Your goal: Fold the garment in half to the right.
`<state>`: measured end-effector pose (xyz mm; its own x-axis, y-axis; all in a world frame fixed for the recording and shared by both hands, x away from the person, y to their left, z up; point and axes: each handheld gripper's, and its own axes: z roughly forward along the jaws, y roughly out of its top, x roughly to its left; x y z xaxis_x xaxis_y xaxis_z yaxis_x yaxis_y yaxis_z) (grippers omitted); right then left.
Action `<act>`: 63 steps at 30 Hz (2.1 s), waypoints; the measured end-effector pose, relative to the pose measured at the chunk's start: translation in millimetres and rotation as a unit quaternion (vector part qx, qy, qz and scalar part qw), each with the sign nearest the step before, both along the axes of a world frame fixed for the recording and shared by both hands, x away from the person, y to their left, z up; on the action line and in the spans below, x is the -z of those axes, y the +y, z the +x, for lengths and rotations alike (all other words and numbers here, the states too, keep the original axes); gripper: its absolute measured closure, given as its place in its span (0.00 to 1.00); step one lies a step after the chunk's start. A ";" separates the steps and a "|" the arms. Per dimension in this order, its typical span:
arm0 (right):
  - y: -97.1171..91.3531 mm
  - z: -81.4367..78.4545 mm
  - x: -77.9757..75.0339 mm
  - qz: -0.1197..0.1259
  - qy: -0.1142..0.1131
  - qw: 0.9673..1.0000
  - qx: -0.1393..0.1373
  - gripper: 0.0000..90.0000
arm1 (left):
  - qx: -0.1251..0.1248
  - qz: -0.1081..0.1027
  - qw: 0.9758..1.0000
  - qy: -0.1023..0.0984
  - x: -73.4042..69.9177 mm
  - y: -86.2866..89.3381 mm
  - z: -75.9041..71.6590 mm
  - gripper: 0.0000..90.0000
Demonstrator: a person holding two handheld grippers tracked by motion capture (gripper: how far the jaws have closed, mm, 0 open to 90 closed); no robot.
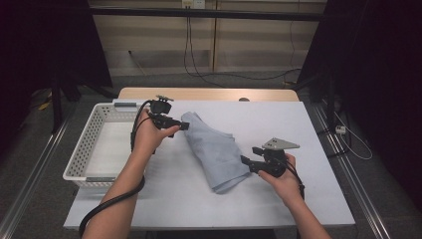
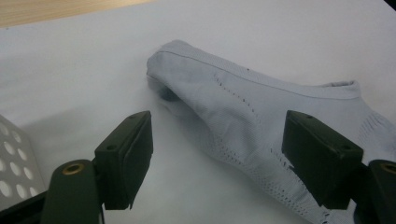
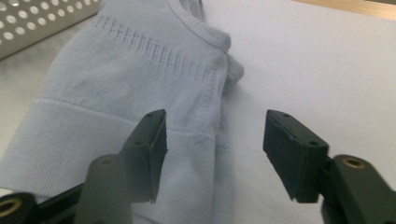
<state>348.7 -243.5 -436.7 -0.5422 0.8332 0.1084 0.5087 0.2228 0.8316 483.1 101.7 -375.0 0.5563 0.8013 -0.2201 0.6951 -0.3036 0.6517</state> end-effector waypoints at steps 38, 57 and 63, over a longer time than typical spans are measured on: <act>-4.9 -0.8 -1.3 0.018 0.000 1.000 0.000 0.20 | 0.025 -0.019 0.999 0.016 15.2 -14.3 -21.4 0.21; -3.3 -2.7 -1.6 0.020 -0.002 1.000 -0.001 0.19 | 0.028 -0.024 0.999 0.021 23.2 -23.3 -30.6 0.18; -3.1 -3.6 -1.8 0.020 -0.002 1.000 -0.001 0.18 | 0.027 -0.026 0.999 0.023 28.0 -26.8 -33.3 0.18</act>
<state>345.1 -246.6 -434.9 -0.5439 0.8276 0.1391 0.5047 0.1901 0.8421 449.8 75.0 -403.0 0.5871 0.7568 -0.2872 0.7077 -0.3076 0.6361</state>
